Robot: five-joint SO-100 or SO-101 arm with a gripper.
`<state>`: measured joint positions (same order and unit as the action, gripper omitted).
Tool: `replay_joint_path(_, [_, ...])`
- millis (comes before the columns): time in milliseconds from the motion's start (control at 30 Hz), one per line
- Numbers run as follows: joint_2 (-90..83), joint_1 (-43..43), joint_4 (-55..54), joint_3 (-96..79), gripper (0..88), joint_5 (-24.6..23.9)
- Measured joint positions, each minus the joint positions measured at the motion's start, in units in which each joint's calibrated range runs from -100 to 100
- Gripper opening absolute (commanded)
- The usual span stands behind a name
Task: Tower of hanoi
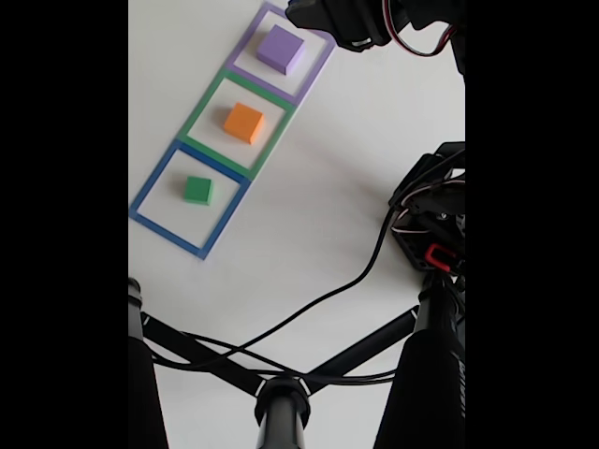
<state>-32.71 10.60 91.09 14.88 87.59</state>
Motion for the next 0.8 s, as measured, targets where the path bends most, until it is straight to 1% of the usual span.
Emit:
replay_joint_path(67, [-1.69,2.54,-3.61,-6.09,4.3,1.58])
replay_joint_path(100, [-2.62,3.85,-5.78,-9.40,4.3,4.14])
replay_joint_path(267, [-7.26,8.84,-20.71,-29.42,4.4,10.84])
replay_joint_path(300, [-7.94,9.50,-24.24,-33.25,4.4,11.43])
replay_joint_path(533, [-9.03,11.79,-47.51,-55.79,4.5,11.63])
replay_joint_path(700, [-5.49,12.28,-66.61,-67.97,4.6,11.63])
replay_joint_path(800, [-3.38,12.28,-76.00,-72.67,4.6,11.63])
